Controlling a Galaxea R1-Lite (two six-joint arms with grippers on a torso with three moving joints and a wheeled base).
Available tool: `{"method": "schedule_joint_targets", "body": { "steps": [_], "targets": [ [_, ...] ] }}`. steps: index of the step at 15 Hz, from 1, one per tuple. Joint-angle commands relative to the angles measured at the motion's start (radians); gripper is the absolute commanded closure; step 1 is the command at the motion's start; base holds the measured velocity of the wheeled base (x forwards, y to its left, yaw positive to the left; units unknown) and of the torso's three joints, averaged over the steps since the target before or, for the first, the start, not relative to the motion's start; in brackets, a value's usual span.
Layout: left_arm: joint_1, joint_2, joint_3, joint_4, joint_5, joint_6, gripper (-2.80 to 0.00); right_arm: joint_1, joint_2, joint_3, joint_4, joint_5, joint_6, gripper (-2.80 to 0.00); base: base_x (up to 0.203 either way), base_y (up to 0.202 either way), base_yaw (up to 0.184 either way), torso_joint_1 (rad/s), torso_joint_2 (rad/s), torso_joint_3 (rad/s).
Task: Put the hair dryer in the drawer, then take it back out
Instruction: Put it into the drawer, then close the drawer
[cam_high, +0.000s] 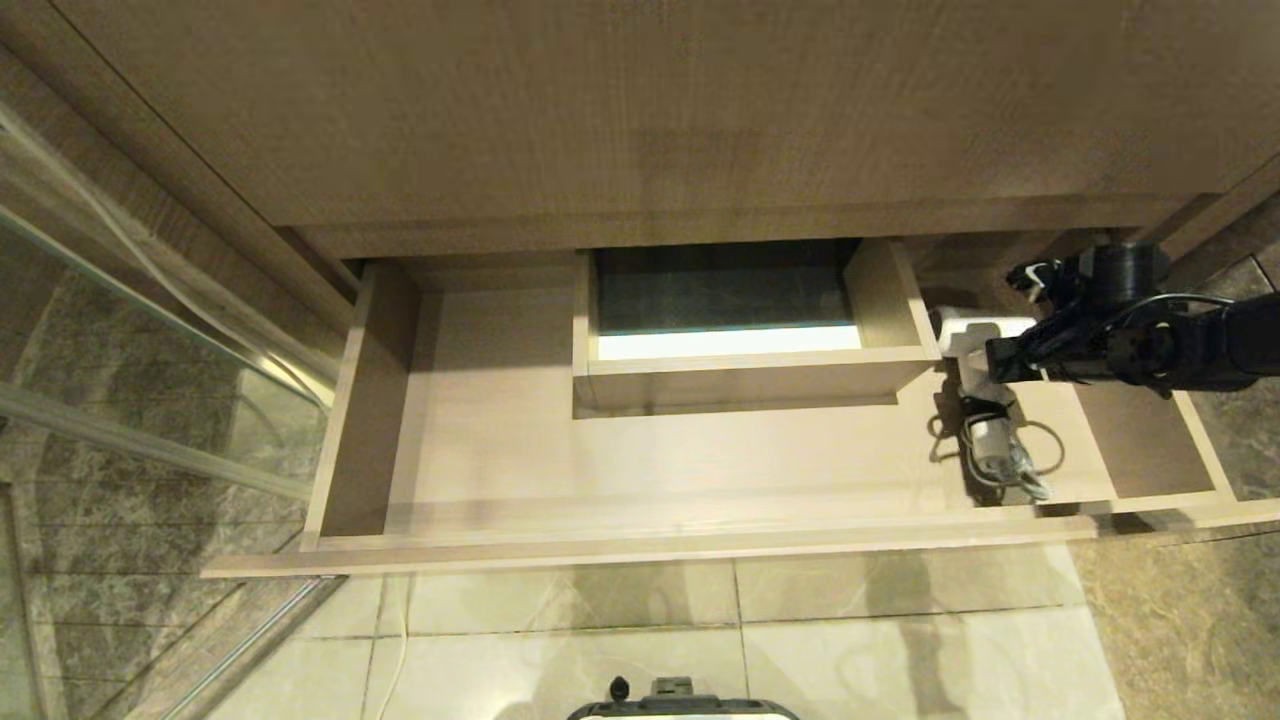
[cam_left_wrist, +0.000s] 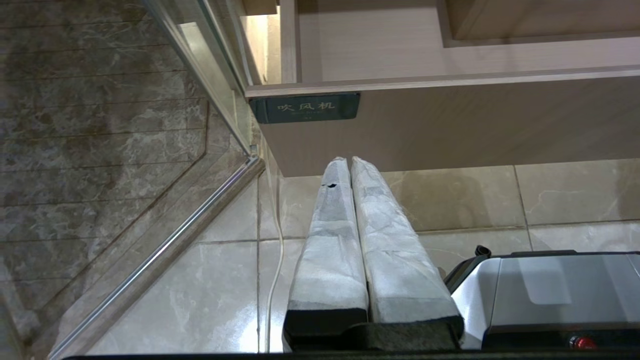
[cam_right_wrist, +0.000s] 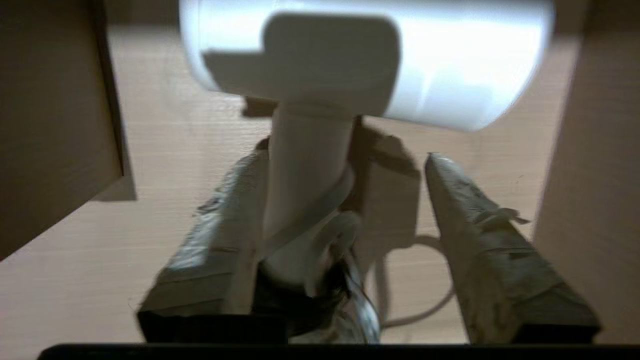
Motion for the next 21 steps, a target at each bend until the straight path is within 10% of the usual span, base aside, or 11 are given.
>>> {"method": "schedule_joint_targets", "body": {
  "steps": [1, 6, 7, 21],
  "targets": [
    [0.0, 0.002, 0.0, 0.0, 0.0, -0.001, 0.0, 0.0, 0.029, -0.003, -0.028, 0.001, 0.0, -2.8, 0.0, 0.0, 0.0, 0.0, 0.0, 0.0],
    [0.0, 0.002, 0.0, 0.0, 0.0, -0.001, 0.0, -0.002, -0.09, -0.002, 0.01, 0.039, 0.008, -2.8, 0.0, 0.0, 0.0, 0.0, 0.0, 0.0],
    [0.0, 0.002, 0.0, 0.0, 0.0, -0.001, 0.0, -0.004, -0.138, 0.006, 0.028, 0.063, 0.006, 0.0, 0.0, 0.0, 0.0, 0.0, 0.0, 0.0],
    [0.0, 0.002, 0.0, 0.0, 0.0, 0.0, 0.0, -0.12, -0.913, 0.574, 0.588, 0.102, -0.319, 0.0, 0.0, 0.0, 0.0, 0.0, 0.0, 0.0]
  ]
}}
